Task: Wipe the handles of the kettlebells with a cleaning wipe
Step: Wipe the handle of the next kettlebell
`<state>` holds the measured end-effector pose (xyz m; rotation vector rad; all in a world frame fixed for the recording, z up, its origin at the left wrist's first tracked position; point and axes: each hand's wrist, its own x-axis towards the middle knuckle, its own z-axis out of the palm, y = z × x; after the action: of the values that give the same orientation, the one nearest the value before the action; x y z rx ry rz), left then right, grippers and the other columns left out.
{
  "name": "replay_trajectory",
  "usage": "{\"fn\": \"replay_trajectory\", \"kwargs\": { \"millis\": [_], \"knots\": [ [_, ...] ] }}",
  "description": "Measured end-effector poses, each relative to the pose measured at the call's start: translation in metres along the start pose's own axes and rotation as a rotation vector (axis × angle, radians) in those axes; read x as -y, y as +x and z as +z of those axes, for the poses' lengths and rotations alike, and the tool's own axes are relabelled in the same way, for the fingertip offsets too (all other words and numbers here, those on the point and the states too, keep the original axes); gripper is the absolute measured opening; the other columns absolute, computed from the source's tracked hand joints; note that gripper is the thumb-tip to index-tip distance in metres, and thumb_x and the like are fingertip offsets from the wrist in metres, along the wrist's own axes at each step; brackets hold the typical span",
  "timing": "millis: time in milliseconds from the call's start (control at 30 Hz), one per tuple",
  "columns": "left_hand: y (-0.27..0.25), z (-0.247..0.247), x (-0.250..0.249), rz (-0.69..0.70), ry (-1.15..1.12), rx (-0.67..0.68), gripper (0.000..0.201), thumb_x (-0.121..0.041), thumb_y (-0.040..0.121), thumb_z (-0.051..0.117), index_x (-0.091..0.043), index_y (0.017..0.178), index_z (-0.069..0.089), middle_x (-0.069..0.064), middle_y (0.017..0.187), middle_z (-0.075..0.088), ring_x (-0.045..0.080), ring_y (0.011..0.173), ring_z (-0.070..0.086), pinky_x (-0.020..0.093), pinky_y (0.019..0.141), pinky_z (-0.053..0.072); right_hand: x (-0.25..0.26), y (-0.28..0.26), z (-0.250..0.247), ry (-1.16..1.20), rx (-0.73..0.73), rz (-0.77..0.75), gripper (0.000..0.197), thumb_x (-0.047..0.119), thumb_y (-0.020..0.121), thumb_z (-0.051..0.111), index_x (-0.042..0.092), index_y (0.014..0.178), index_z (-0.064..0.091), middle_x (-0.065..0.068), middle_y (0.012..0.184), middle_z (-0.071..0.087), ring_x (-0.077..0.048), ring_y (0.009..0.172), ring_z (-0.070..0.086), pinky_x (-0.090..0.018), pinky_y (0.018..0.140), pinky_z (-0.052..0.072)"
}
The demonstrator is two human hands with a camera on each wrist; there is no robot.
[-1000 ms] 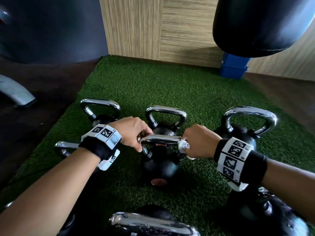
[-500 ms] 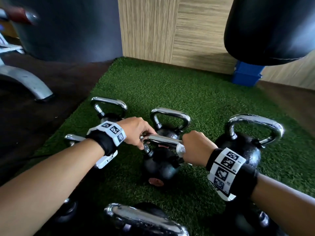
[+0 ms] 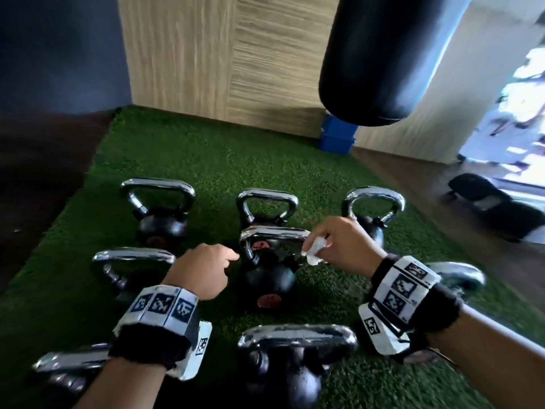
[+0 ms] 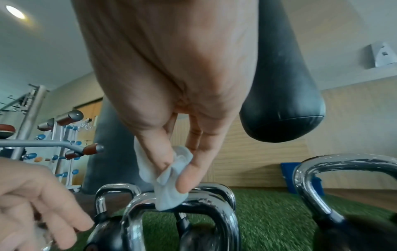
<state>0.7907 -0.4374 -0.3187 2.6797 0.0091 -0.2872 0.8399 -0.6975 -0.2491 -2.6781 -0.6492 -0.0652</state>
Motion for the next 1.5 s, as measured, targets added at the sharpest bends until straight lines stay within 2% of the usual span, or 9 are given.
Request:
{"fn": "replay_trajectory", "kwargs": {
  "millis": [133, 400, 567, 733, 900, 1067, 1233, 1367, 1500],
  "knots": [
    [-0.002, 0.011, 0.002, 0.147, -0.289, 0.201, 0.068, 0.009, 0.092, 0.042, -0.033, 0.144, 0.054, -0.003, 0.137, 0.065, 0.010, 0.103, 0.064, 0.015, 0.083, 0.043, 0.019, -0.041, -0.017, 0.028, 0.096, 0.200, 0.009, 0.014, 0.072, 0.081, 0.023, 0.071, 0.078, 0.004, 0.069, 0.073, 0.000, 0.060, 0.060, -0.022, 0.063, 0.052],
    [-0.035, 0.035, 0.005, -0.012, -0.429, 0.141, 0.080, 0.004, 0.084, 0.061, -0.027, 0.154, 0.041, 0.000, 0.134, 0.066, 0.016, 0.110, 0.067, 0.020, 0.080, 0.050, 0.020, -0.095, -0.027, 0.757, 0.175, 0.369, 0.018, 0.011, 0.093, 0.068, -0.005, 0.091, 0.076, -0.019, 0.097, 0.077, -0.026, 0.082, 0.069, -0.037, 0.081, 0.057],
    [-0.061, 0.066, 0.015, -0.164, -0.574, 0.241, 0.113, 0.009, 0.066, 0.088, -0.027, 0.157, 0.032, 0.004, 0.128, 0.065, 0.018, 0.101, 0.073, 0.033, 0.082, 0.062, -0.009, -0.094, -0.004, 0.598, 0.100, 0.163, 0.014, 0.009, 0.092, 0.068, 0.003, 0.083, 0.077, 0.000, 0.102, 0.078, -0.008, 0.094, 0.074, -0.037, 0.087, 0.060],
    [-0.075, 0.102, -0.004, -0.045, -0.619, 0.157, 0.051, -0.013, 0.072, 0.092, -0.015, 0.118, 0.070, -0.006, 0.117, 0.075, 0.003, 0.105, 0.071, 0.023, 0.092, 0.056, -0.020, -0.090, 0.006, 0.494, 0.084, -0.071, 0.031, 0.012, 0.081, 0.078, 0.028, 0.107, 0.077, 0.009, 0.094, 0.075, -0.010, 0.086, 0.073, -0.023, 0.080, 0.055],
    [-0.073, 0.124, -0.016, -0.096, -0.621, 0.092, 0.052, -0.032, 0.073, 0.092, -0.026, 0.121, 0.072, -0.010, 0.121, 0.074, 0.003, 0.117, 0.065, 0.025, 0.109, 0.046, -0.016, -0.097, -0.003, 0.333, 0.079, -0.295, 0.029, 0.013, 0.078, 0.078, 0.019, 0.106, 0.080, 0.004, 0.096, 0.078, -0.009, 0.086, 0.071, -0.021, 0.083, 0.053],
    [-0.070, 0.138, -0.021, -0.102, -0.426, 0.153, 0.055, -0.046, 0.079, 0.084, -0.069, 0.115, 0.050, -0.042, 0.116, 0.062, -0.029, 0.110, 0.049, -0.004, 0.096, 0.032, -0.016, -0.096, -0.007, 0.335, 0.143, -0.392, 0.024, 0.012, 0.077, 0.074, 0.017, 0.100, 0.081, 0.002, 0.091, 0.078, -0.009, 0.081, 0.070, -0.010, 0.074, 0.052],
    [-0.075, 0.144, -0.024, -0.074, -0.476, 0.093, 0.080, -0.073, 0.064, 0.080, -0.052, 0.136, 0.052, -0.025, 0.146, 0.053, -0.003, 0.142, 0.041, 0.029, 0.124, 0.025, -0.019, -0.103, -0.006, 0.374, 0.055, -0.325, 0.014, 0.015, 0.073, 0.083, 0.021, 0.085, 0.082, 0.005, 0.078, 0.077, -0.003, 0.069, 0.064, -0.007, 0.064, 0.045],
    [-0.079, 0.141, -0.032, -0.059, -0.510, 0.109, 0.089, -0.070, 0.064, 0.082, -0.039, 0.143, 0.052, -0.017, 0.150, 0.052, 0.004, 0.143, 0.042, 0.037, 0.125, 0.027, -0.021, -0.114, -0.017, 0.368, 0.044, -0.254, 0.014, 0.017, 0.073, 0.083, 0.024, 0.084, 0.079, 0.005, 0.080, 0.076, -0.004, 0.072, 0.066, -0.017, 0.066, 0.050],
    [-0.081, 0.143, -0.030, -0.081, -0.508, 0.082, 0.087, -0.055, 0.073, 0.081, -0.028, 0.149, 0.049, -0.014, 0.154, 0.047, 0.007, 0.147, 0.037, 0.038, 0.126, 0.023, -0.014, -0.120, -0.013, 0.409, 0.020, -0.218, 0.016, 0.012, 0.080, 0.072, 0.020, 0.092, 0.079, 0.005, 0.082, 0.075, 0.000, 0.067, 0.059, -0.003, 0.059, 0.039]
  ]
}}
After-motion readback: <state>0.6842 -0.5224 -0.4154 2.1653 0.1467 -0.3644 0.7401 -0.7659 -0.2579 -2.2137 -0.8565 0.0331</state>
